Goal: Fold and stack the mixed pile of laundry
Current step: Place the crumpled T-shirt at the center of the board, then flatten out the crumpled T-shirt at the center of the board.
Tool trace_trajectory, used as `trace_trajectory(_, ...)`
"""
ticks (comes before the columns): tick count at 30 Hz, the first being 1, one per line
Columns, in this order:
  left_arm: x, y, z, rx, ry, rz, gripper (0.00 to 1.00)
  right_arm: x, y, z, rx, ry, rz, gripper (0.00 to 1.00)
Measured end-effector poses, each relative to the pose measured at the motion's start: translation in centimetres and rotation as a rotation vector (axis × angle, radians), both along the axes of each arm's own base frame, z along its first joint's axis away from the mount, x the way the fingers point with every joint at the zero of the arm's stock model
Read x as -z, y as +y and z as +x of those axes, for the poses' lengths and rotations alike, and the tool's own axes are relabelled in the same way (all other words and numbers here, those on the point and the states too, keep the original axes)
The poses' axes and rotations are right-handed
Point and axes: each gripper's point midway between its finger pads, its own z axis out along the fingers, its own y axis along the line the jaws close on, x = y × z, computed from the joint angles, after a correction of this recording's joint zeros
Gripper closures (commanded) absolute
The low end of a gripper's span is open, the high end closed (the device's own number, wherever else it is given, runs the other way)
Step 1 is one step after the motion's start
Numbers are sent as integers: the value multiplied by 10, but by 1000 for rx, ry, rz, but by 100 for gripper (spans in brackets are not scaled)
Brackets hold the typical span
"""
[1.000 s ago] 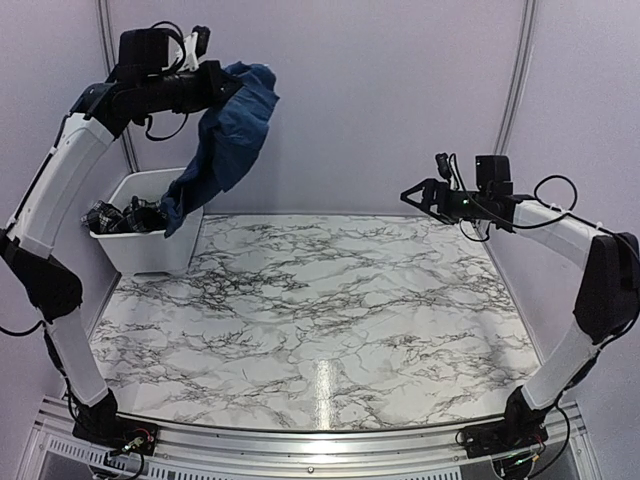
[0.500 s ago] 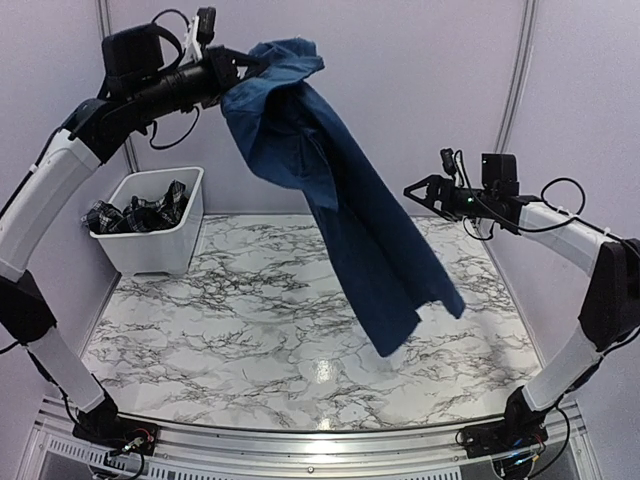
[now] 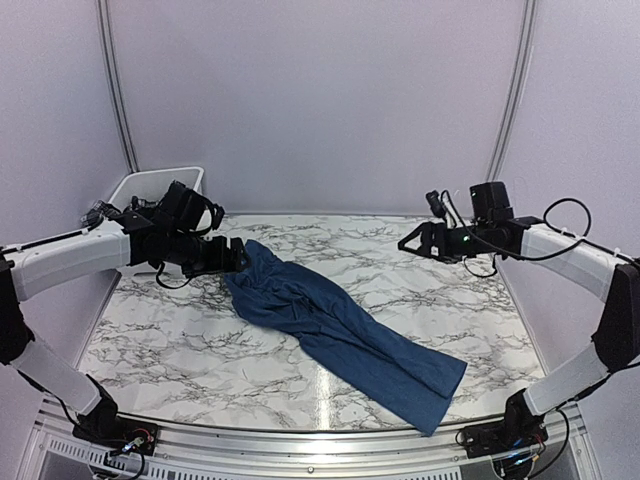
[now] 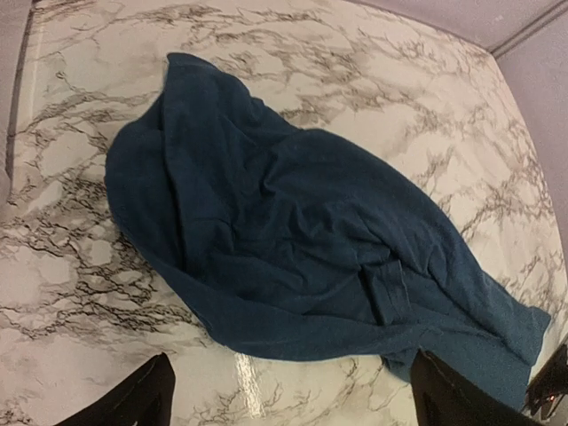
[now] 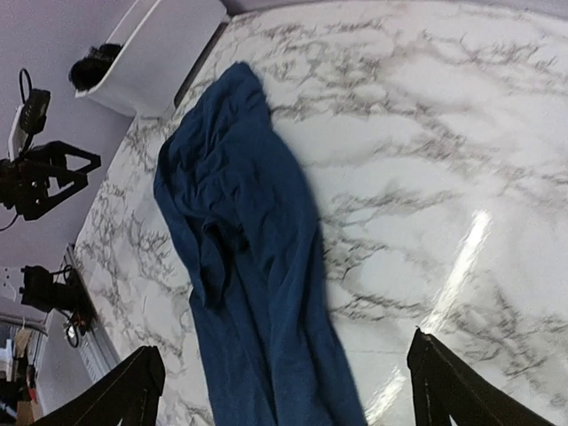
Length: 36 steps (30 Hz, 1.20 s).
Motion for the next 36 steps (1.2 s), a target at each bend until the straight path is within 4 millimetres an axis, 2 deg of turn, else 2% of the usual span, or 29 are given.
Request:
trace_trajectory(3, 15, -11, -19, 48, 27, 27, 21, 31, 30, -37, -110, 84, -46, 15)
trace_trajectory(6, 30, -15, -24, 54, 59, 49, 27, 56, 52, -68, -200, 146, -90, 18)
trace_trajectory(8, 43, -19, -24, 55, 85, 75, 27, 68, 62, -79, -237, 176, -116, 19)
trace_trajectory(13, 79, -29, -19, 43, 147, 160, 16, 113, 75, -93, -272, 269, -215, 17)
trace_trajectory(16, 92, -29, -12, 2, 171, 212, 20, 134, 71, -95, -256, 312, -279, 18)
trace_trajectory(19, 101, -25, -2, -46, 188, 271, 40, 151, 62, -92, -220, 336, -345, 29)
trace_trajectory(21, 107, -18, 3, -74, 193, 320, 61, 167, 54, -90, -195, 358, -404, 47)
trace_trajectory(23, 113, -4, 2, -106, 210, 375, 77, 183, 45, -88, -169, 381, -462, 71)
trace_trajectory(26, 121, 19, 1, -145, 240, 429, 100, 188, 32, -80, -122, 376, -503, 100)
trace_trajectory(31, 132, 73, 7, -254, 300, 487, 100, 190, 6, -70, -48, 408, -482, 100)
trace_trajectory(36, 131, 98, 17, -299, 300, 510, 100, 188, -15, -74, -7, 462, -431, 100)
